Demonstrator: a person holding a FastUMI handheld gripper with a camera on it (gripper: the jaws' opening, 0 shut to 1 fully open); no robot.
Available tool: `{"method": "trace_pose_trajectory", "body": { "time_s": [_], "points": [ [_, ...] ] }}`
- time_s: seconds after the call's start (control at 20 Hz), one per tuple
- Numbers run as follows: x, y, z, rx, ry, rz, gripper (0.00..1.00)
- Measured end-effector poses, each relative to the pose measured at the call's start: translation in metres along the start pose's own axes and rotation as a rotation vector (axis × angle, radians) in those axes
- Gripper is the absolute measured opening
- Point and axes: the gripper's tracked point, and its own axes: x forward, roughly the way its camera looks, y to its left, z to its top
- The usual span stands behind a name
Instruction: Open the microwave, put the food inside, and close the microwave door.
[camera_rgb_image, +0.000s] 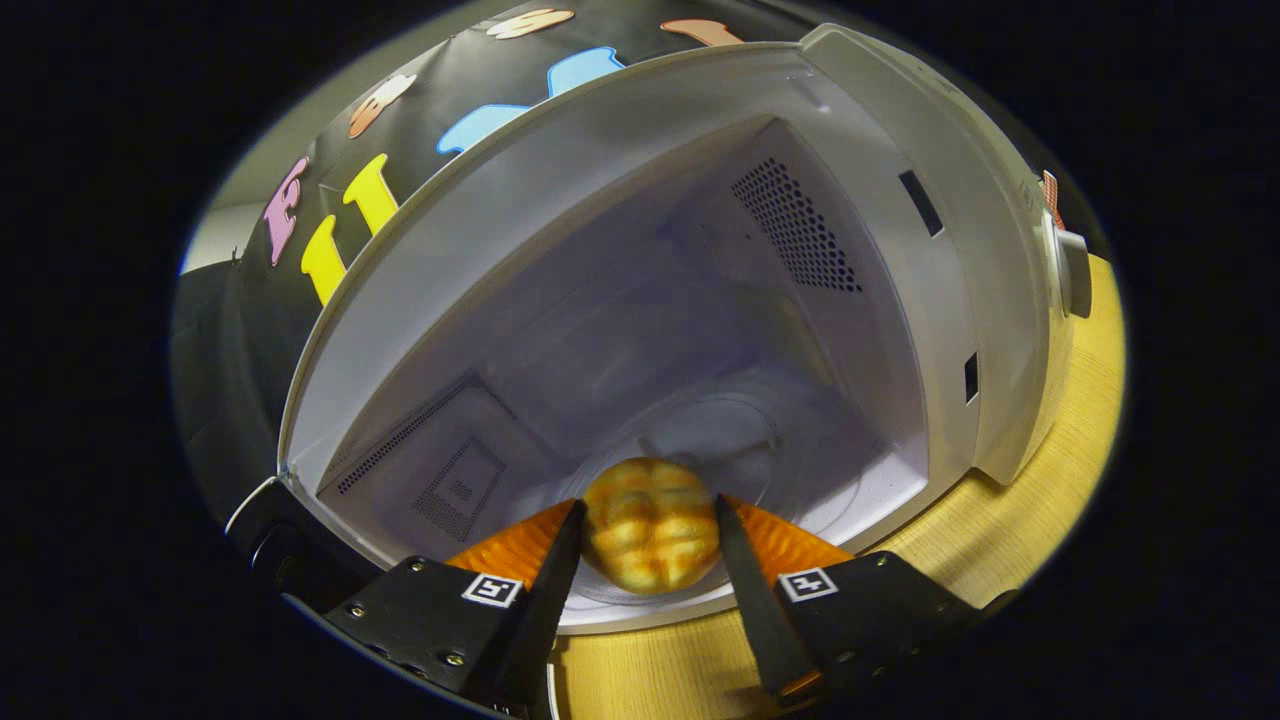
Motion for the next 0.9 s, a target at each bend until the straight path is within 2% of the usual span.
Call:
{"method": "trace_pose_trajectory", "body": {
  "time_s": [0.1, 0.45, 0.6, 0.8, 0.9],
  "points": [
    [-0.004, -0.002, 0.000, -0.020, -0.005, -0.016, 0.83],
    [-0.010, 0.000, 0.003, -0.074, -0.021, -0.025, 0.83],
    [-0.012, -0.007, 0.005, -0.118, -0.032, -0.053, 0.83],
    [-0.013, -0.002, -0.003, -0.146, -0.005, -0.036, 0.83],
    [-0.013, 0.000, 0.001, -0.169, -0.018, -0.040, 0.76]
  ]
}}
